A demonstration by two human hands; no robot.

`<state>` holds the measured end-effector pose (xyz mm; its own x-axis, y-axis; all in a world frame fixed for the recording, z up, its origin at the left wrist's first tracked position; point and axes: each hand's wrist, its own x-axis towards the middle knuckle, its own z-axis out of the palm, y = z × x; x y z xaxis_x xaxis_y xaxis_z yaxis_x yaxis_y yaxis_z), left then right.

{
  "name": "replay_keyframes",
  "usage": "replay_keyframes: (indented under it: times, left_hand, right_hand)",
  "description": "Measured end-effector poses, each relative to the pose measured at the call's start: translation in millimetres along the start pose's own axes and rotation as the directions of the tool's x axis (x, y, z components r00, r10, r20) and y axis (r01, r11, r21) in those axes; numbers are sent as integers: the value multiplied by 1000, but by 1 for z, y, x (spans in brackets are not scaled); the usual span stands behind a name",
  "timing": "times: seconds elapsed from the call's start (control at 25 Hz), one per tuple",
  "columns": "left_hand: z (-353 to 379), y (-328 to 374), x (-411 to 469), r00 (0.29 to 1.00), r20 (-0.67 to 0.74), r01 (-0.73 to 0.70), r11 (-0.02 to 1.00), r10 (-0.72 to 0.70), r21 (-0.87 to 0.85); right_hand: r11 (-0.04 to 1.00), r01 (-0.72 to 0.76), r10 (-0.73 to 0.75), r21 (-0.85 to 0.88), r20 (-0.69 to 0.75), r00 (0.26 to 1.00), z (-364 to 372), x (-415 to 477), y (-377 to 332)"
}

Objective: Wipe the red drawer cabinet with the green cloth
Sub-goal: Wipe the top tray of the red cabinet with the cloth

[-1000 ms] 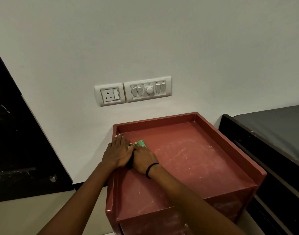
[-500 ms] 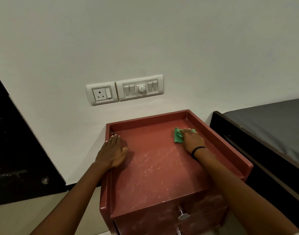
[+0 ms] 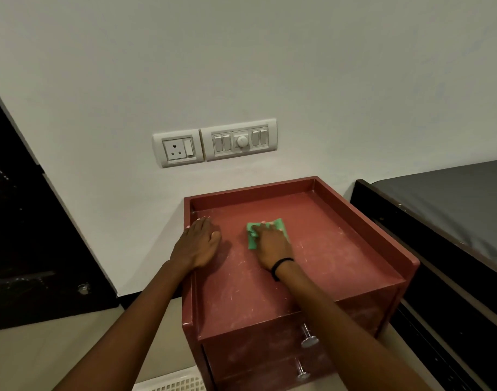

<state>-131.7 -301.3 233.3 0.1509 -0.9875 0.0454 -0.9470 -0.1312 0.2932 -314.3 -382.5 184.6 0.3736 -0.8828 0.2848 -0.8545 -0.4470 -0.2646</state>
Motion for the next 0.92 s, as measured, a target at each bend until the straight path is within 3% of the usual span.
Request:
replay_keyframes:
  times: [0.2,0.4,0.52,0.72,0.92]
  left_hand:
    - [0,2,-5,999,-53,-3,995,-2,-102]
    - [5,-9,2,996,-84,10,988,-24,-157]
    - [8,-14,5,995,-97,11,990,-25,-140]
    - [9,-12,2,993,-109,21,992,-35,-126]
    - [9,-13,2,991,-122,32,987,-51,-157]
  right_hand:
    - [963,259,-262,77,32,965,14,-53,-100]
    - [952,305,-302,-30,81,950,3,-39,-74]
    - [969,243,-241,-38,50,969,-10,-26,-29]
    - [995,6,-7,-98,-14,1000,-50,-25,77]
    - [968,-230,225,-102,-58,973,-62,-26,157]
